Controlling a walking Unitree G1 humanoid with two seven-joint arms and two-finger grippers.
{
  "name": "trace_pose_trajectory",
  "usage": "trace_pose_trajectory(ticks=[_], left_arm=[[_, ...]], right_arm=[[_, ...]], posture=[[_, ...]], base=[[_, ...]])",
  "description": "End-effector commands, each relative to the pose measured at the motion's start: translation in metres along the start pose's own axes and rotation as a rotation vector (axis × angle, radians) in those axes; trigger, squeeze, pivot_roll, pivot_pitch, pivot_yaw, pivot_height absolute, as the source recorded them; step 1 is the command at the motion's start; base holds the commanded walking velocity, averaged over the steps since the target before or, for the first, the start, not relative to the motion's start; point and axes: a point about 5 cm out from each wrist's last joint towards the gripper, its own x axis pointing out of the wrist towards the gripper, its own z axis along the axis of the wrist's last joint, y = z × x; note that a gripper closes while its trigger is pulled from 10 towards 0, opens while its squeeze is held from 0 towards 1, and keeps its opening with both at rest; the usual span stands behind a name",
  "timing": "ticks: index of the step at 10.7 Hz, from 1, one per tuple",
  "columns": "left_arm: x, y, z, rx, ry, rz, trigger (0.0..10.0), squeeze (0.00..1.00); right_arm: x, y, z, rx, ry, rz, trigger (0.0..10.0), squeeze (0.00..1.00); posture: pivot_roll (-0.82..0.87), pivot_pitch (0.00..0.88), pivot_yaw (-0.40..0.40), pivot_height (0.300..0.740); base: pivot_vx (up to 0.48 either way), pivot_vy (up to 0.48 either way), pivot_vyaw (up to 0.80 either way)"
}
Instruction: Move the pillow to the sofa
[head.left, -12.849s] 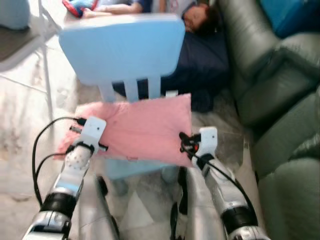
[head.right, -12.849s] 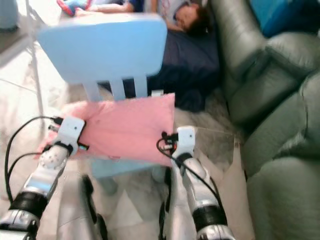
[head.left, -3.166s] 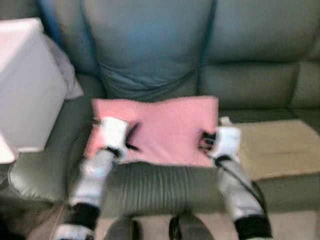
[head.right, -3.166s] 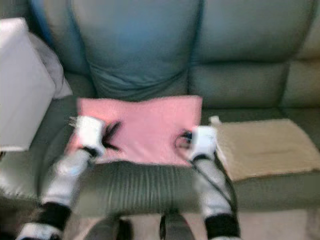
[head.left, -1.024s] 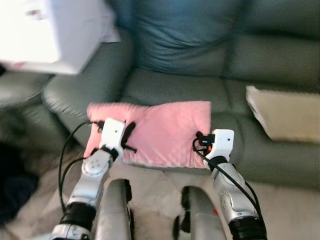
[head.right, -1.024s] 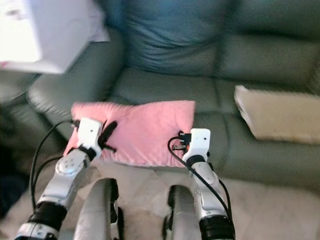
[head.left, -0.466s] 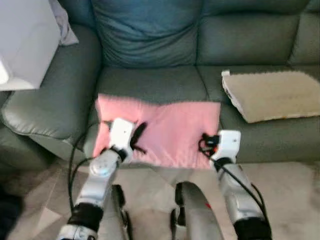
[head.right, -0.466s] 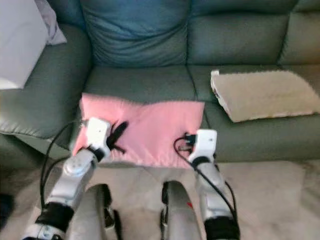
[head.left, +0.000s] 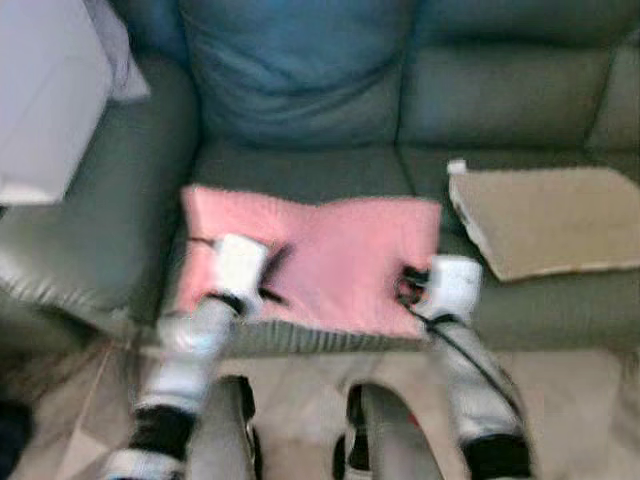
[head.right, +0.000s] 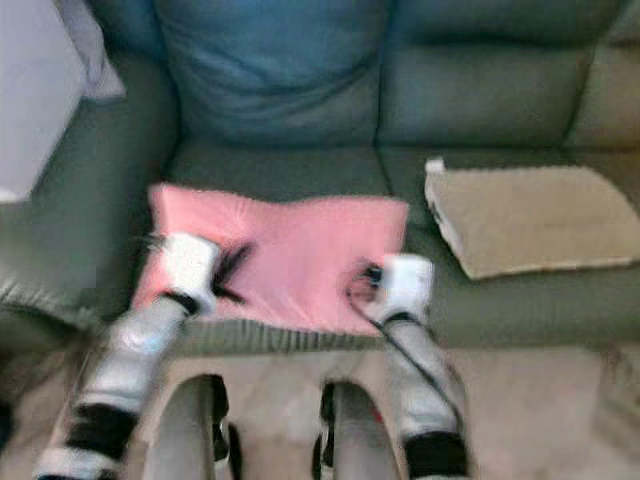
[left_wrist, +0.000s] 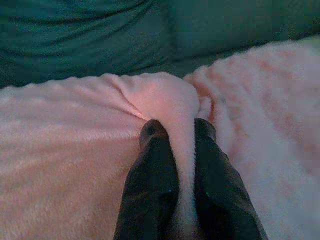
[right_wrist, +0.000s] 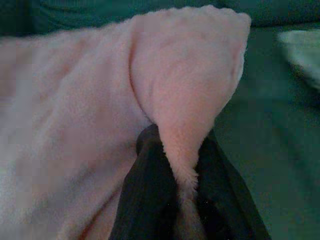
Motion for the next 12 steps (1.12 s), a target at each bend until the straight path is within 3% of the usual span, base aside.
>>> trace_pose_trajectory(ticks=[1,6,7,11,12], left_arm=[[0.005,-0.013,0.004,-0.009,-0.02,-0.046,10.0,0.0],[0.007,-0.012,0.002,0.022,0.013,-0.009,10.0,0.0],[0.01,-0.013,0.0,0.091,0.045,-0.033,10.0,0.0],[0.018,0.002,0.007,0.128,0.057,-0.007,10.0,0.0],[0.023,0.012,0.01,0.129,0.064,0.027,10.0,0.0]], right_arm=[[-0.003,-0.01,-0.001,-0.01,0.01,-0.027,10.0,0.0],[-0.006,-0.001,-0.001,-0.007,0.003,0.023,10.0,0.0],[-0.008,0.001,-0.003,0.003,0.012,0.029,10.0,0.0],[-0.015,0.007,0.001,0.037,0.01,0.036,10.0,0.0],[-0.013,0.006,0.007,0.027,0.007,0.038,10.0,0.0]], posture=[[-0.1,0.15,-0.023,0.628],[-0.09,0.183,-0.033,0.628],[-0.08,0.207,-0.037,0.628],[-0.07,0.276,-0.024,0.628],[-0.07,0.315,-0.015,0.628]], base=[[0.368,0.0,0.0],[0.065,0.0,0.09],[0.0,0.0,0.0],[0.0,0.0,0.11],[0.0,0.0,0.0]])
